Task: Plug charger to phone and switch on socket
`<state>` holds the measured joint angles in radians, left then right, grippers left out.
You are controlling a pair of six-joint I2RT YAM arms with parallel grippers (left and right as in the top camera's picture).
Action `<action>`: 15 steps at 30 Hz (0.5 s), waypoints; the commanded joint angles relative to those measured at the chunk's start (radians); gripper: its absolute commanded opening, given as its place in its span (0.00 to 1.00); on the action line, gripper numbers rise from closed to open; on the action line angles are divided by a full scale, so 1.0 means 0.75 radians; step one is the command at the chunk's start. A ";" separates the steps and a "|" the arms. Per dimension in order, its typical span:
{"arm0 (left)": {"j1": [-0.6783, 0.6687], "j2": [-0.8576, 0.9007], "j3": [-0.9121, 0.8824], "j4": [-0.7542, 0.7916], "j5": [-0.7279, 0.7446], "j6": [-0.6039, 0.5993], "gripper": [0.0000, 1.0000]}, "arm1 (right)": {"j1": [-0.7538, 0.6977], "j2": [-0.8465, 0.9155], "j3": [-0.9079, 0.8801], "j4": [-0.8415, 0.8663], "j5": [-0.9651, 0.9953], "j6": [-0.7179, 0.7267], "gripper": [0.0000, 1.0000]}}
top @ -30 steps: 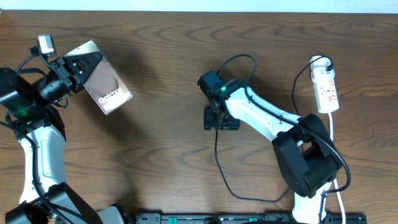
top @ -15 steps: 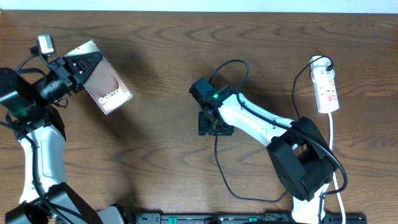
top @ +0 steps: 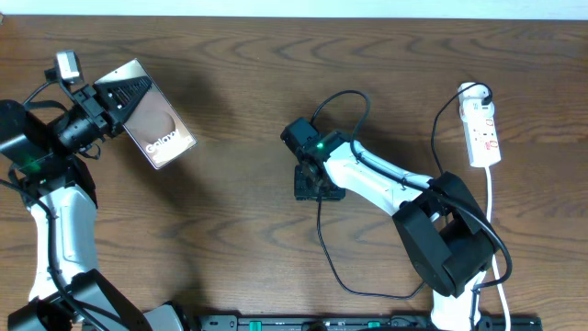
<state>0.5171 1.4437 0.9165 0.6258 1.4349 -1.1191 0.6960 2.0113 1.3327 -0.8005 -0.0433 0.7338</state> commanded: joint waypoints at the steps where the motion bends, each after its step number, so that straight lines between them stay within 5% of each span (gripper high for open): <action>1: 0.005 -0.017 0.013 0.011 0.023 -0.001 0.08 | -0.005 0.007 -0.018 0.010 0.021 0.018 0.35; 9: 0.005 -0.017 0.013 0.011 0.023 0.000 0.08 | -0.005 0.007 -0.018 0.011 0.020 0.018 0.03; 15: 0.005 -0.017 0.013 0.011 0.023 0.000 0.08 | -0.006 0.007 -0.018 0.030 0.020 0.018 0.01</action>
<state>0.5171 1.4437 0.9165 0.6258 1.4349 -1.1191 0.6960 2.0113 1.3277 -0.7879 -0.0441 0.7471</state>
